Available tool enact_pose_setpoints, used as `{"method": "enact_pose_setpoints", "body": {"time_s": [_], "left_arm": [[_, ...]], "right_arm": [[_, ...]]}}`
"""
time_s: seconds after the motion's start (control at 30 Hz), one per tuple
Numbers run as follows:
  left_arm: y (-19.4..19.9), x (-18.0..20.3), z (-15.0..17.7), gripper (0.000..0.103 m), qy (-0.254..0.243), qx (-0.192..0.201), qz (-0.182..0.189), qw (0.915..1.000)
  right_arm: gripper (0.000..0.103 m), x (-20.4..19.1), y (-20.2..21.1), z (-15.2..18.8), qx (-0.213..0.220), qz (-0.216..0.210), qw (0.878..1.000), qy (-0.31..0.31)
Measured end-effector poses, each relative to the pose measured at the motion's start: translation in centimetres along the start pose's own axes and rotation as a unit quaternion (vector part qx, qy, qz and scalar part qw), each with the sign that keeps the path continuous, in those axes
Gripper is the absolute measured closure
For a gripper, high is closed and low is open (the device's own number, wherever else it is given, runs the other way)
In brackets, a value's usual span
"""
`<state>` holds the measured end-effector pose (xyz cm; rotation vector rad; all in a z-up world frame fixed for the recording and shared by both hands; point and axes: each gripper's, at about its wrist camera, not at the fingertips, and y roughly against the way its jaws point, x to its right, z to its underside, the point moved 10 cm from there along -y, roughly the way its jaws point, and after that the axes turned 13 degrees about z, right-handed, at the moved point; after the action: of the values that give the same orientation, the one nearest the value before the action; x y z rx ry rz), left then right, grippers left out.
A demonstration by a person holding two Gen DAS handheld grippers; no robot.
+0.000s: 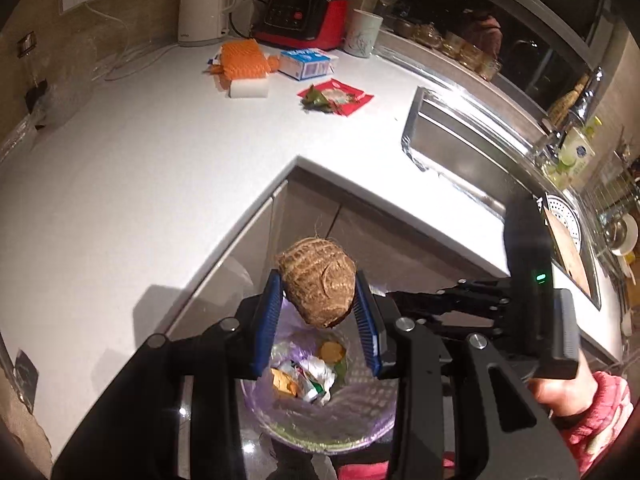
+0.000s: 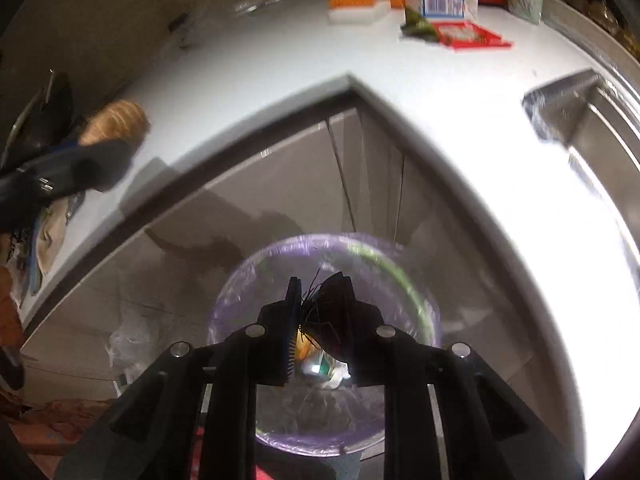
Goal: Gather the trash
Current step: 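Carry taro and onion over the bin and open both tools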
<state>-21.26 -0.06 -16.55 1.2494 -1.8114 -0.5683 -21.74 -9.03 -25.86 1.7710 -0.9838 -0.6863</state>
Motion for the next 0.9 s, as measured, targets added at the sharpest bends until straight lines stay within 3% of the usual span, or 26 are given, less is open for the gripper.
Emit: {"method": "enact_pose_setpoints", "body": {"time_s": [0.17, 0.3, 0.33, 0.37, 0.43, 0.63, 0.9], "left_arm": [[-0.4, 0.2, 4.8, 0.068, -0.014, -0.035, 0.004, 0.9993], [-0.7, -0.4, 7.7, 0.068, -0.016, -0.059, 0.005, 0.9981], [-0.7, -0.5, 8.2, 0.068, -0.017, -0.063, 0.004, 0.9979], [-0.8, -0.7, 8.7, 0.068, -0.018, -0.065, 0.005, 0.9977], [-0.9, -0.9, 9.3, 0.068, -0.022, -0.071, 0.003, 0.9972], [-1.4, -0.8, 10.3, 0.068, -0.031, -0.082, 0.012, 0.9961], [-4.7, -0.5, 11.8, 0.068, -0.039, -0.114, 0.033, 0.9921]], "right_arm": [[0.083, -2.5, -6.5, 5.3, -0.043, 0.031, 0.999, -0.001], [0.082, -3.1, -9.6, 7.4, -0.061, 0.052, 0.997, -0.012], [0.078, -3.1, -9.9, 7.6, -0.063, 0.056, 0.996, -0.016], [0.056, -3.1, -10.1, 7.8, -0.065, 0.059, 0.996, -0.022], [0.033, -3.0, -9.5, 7.9, -0.054, 0.066, 0.996, -0.031], [0.023, -2.7, -6.8, 8.8, -0.041, 0.08, 0.995, -0.038], [0.013, 1.8, 1.0, 10.5, 0.006, 0.15, 0.986, -0.067]]}}
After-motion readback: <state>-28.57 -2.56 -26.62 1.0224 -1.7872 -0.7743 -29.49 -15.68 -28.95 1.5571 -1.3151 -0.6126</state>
